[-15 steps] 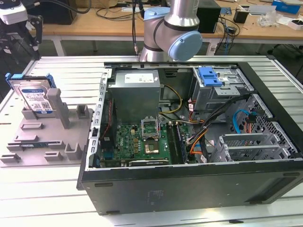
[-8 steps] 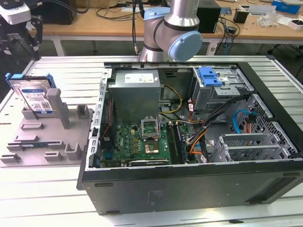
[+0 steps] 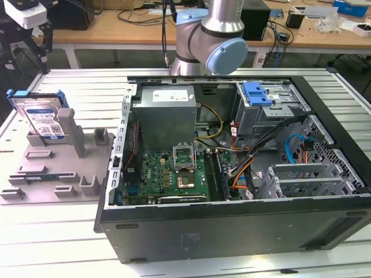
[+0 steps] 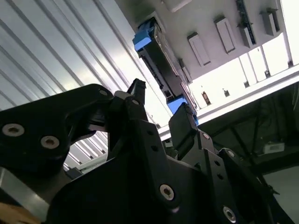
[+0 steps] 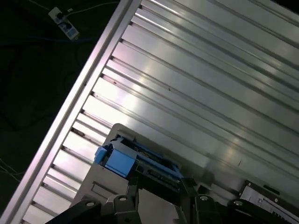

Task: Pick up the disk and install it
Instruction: 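Pick up the disk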

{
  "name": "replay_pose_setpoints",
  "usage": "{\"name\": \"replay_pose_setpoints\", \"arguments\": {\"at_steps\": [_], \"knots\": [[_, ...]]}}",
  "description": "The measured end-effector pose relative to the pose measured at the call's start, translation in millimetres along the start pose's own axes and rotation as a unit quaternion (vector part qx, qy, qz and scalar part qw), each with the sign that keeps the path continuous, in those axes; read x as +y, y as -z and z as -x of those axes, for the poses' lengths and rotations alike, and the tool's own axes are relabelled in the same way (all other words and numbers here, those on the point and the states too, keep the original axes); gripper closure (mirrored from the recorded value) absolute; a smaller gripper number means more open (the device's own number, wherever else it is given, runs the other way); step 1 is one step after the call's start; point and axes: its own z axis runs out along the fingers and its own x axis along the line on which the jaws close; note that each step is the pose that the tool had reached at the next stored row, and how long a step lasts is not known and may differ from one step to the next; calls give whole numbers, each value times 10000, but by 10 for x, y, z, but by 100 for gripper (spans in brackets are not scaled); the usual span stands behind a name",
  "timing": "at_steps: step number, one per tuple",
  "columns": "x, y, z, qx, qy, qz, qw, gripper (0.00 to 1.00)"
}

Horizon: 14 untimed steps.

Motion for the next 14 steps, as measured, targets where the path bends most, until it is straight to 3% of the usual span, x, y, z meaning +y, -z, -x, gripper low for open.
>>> {"name": "replay_pose_setpoints", "arguments": {"at_steps": [4,7,11,14], "knots": [[0,-2,0,38,487,-29,9988,52],[0,-3,0,66,826,-52,9966,52],[0,-4,0,112,1320,-92,9911,52],[0,-5,0,156,1774,-131,9839,52]]}}
